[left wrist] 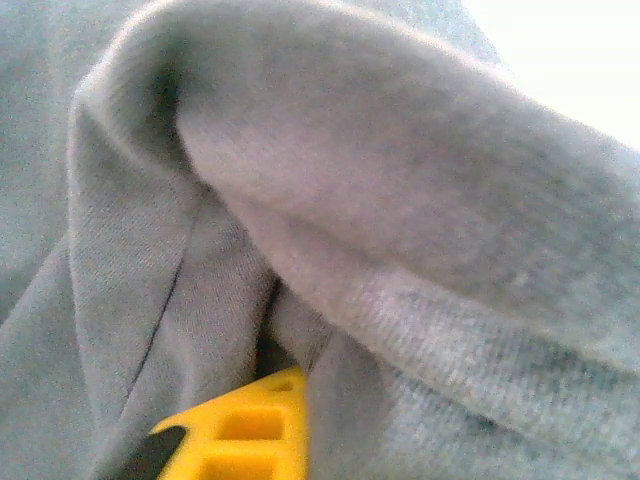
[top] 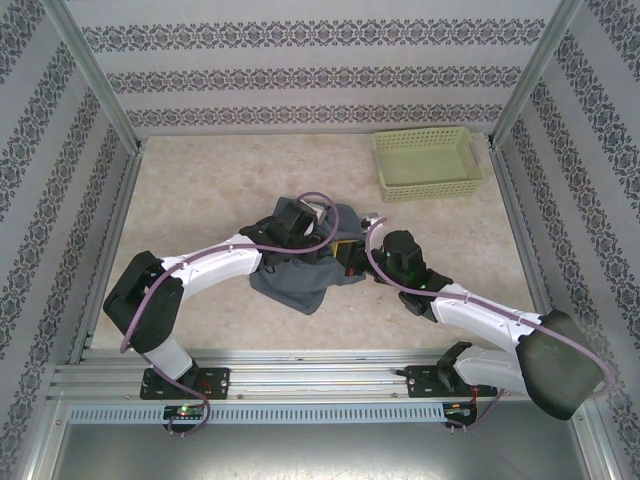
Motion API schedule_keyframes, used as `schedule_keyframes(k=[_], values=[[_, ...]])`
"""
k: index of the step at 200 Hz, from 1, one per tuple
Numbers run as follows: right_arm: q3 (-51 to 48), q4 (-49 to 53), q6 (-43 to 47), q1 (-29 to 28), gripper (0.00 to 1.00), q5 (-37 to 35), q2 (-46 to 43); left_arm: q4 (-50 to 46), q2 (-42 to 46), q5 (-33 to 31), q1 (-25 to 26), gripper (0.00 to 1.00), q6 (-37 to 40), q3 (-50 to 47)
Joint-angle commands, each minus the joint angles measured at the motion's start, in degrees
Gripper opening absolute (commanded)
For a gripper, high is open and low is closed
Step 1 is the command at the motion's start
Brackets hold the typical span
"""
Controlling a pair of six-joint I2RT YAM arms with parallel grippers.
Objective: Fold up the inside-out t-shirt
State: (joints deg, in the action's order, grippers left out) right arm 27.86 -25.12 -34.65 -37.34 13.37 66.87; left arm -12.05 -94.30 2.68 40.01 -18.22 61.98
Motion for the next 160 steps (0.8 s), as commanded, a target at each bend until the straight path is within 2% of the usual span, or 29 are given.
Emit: schedule_keyframes(k=[1,30,58,82,100,109,131,160], values=[[-1.45,-0.89,-1.86,1.18,0.0,-3.06,-0.79,2.69,2.18,-0.93,-0.55,0.0,0.99,0.69],[-1.77,0.91,-4.63,3.98,0.0,-5.45,-0.01,2.85,6.28,2.83,-0.55,0.0,0.93,-0.54],[-1.0,2.48,-4.91,5.84,0.0,-5.7,0.79,4.18,11.15,9.59,-0.55,0.0,0.45,-2.4],[0.49,5.45,-3.61,6.49,0.13,-6.07,0.69,4.21,12.1,14.39,-0.62,0.0,0.02,-2.47],[1.41,8.73,-1.43,6.47,0.34,-6.7,-0.74,4.13,11.9,15.03,-0.96,0.0,-1.11,-2.21],[1.38,10.22,-0.28,6.41,0.4,-7.02,-2.31,3.97,11.65,15.19,-1.21,0.0,-1.89,-1.85],[0.47,12.56,4.31,5.18,0.46,-7.26,-7.74,4.25,11.25,16.45,-2.2,0.0,-3.49,-1.08],[0.93,14.97,12.03,0.32,0.51,-6.62,-12.7,3.98,10.48,17.2,-2.83,0.0,-4.2,0.16]])
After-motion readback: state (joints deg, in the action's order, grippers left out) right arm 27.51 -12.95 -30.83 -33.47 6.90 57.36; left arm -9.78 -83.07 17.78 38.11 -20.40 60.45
